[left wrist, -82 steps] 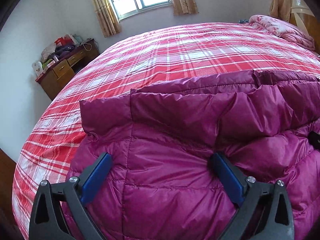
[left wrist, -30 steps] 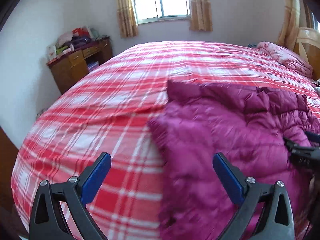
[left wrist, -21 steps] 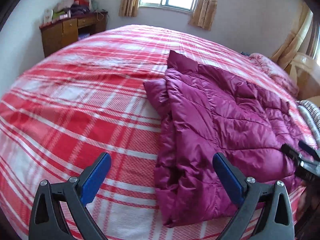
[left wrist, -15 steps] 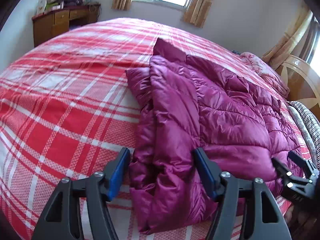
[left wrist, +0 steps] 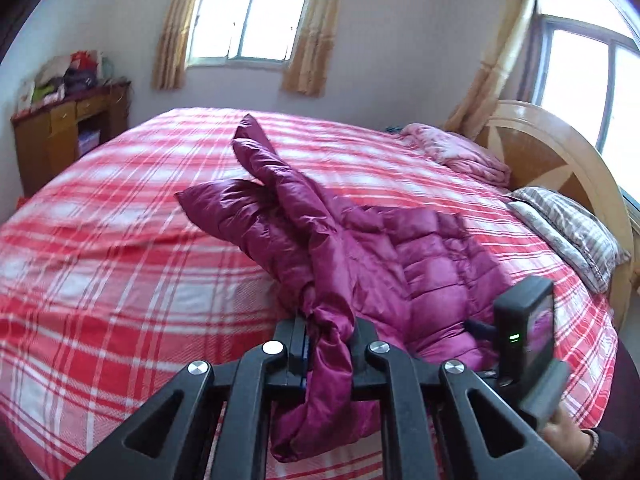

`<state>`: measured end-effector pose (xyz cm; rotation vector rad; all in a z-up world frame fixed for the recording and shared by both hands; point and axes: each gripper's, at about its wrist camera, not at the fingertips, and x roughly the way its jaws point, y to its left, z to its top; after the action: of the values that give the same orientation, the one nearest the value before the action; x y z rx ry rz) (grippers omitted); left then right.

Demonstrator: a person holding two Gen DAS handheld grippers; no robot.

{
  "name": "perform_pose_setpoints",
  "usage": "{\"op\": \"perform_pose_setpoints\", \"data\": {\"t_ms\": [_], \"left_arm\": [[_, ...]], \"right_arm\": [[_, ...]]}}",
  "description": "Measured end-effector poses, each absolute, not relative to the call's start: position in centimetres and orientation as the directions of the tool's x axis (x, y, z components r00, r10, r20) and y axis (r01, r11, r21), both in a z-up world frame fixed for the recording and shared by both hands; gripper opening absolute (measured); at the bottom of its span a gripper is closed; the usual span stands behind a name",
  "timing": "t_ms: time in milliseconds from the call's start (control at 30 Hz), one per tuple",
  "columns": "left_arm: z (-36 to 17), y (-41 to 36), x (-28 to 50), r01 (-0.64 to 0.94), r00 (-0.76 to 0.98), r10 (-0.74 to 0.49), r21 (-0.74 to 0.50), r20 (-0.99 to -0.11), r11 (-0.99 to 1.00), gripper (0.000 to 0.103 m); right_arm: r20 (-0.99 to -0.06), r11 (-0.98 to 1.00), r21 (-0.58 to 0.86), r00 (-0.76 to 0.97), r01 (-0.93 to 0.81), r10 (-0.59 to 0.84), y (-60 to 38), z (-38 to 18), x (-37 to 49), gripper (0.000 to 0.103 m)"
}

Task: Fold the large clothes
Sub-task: 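Grasp the folded jacket with the left gripper and lift it off the bed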

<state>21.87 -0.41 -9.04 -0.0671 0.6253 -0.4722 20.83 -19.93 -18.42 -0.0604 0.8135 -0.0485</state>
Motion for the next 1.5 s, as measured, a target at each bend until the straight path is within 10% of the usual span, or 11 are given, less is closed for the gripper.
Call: {"op": "perform_pose_setpoints", "data": {"t_ms": [433,900,1067,1167,1300,1500], "left_arm": [[-5.0,-12.2,20.7,0.657,0.650,-0.580,-0.021,-0.491,0.754,0.011],[-13.1,-24.1,23.5,0.806,0.467,-0.639,-0.004,-0.612,0.592,0.020],[-10.2,-22.7,20.7,0.807,0.516,-0.674,0.034,-0.528,0.590,0.037],[-7.0,-20.1,19.5,0.792,0.564,-0.719,0.017,-0.406,0.611,0.075],[-4.7,-16.9,20.4,0.730,0.648,-0.696,-0.010,-0.308,0.684,0.083],[-11.1,-15.0,28.2,0.503,0.756,-0.415,0.043,-0.506,0.863,0.088]], "right_arm": [[-0.671,0.993,0.034,0.739,0.115,-0.063,-30.3,-13.6,17.5,0.097],[-0.733,0.929,0.207,0.677,0.308,-0.061,-39.0,-18.1,17.7,0.098],[-0.736,0.946,0.127,0.668,0.297,-0.111,-37.6,-18.5,17.8,0.102],[-0.735,0.947,0.127,0.669,0.295,-0.110,-37.4,-18.6,17.5,0.102],[-0.731,0.948,0.117,0.671,0.297,-0.119,-37.4,-18.7,17.4,0.102],[-0.727,0.930,0.168,0.679,0.326,-0.107,-37.9,-18.0,16.4,0.097]]}}
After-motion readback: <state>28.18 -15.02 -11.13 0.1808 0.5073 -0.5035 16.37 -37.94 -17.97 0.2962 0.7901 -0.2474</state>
